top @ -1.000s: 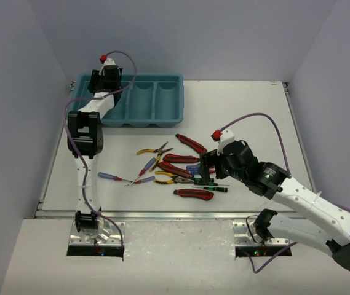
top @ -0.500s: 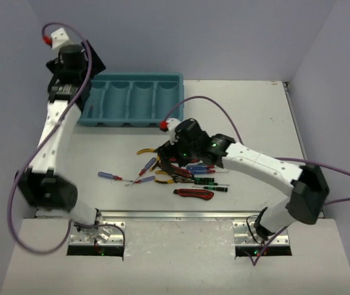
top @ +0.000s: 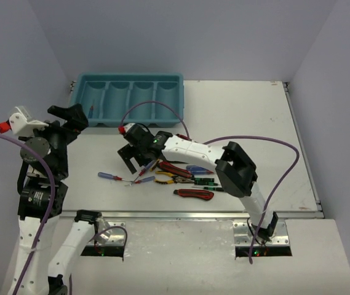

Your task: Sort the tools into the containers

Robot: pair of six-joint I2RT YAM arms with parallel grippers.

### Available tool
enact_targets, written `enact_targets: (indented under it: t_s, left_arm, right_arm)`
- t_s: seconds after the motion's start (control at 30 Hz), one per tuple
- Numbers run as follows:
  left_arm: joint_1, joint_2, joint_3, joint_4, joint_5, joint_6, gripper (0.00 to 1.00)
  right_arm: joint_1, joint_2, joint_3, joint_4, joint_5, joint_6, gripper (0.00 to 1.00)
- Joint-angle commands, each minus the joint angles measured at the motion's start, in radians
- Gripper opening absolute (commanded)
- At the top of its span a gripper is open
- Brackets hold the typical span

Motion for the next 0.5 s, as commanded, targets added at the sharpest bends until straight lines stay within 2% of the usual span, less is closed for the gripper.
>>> enact_targets:
  t_s: [0.0,0.13,0.3,0.4,0.47]
  left_arm:
    - [-0.034,-0.023,-0.104,-0.039,0.001,0.023,1.0]
    - [-0.039,0.003,-0.191,-0.027,0.067,0.055,1.0]
    - [-0.039,0.059,-0.276,-0.01,0.174,0.079,1.0]
    - [-0.039,0.091,-0.281,-0.008,0.231,0.098,1.0]
    - [-0.039,0.092,-0.282,0.006,0.26,0.099,1.0]
  right_arm:
    - [-0.007,-0.021,0.008,-0.002,0.168,0.285,0.99]
    - [-0.043,-0.102,-0.088,0.013,0.153,0.269,0.99]
    - [-0.106,-0.267,-0.252,-0.051,0.099,0.022,0.92]
    - [-0.166,-0.405,-0.469,-0.076,0.052,-0.146,0.86]
    - [-0.211,-0.469,-0.541,-0.067,0.009,-0.26,0.85]
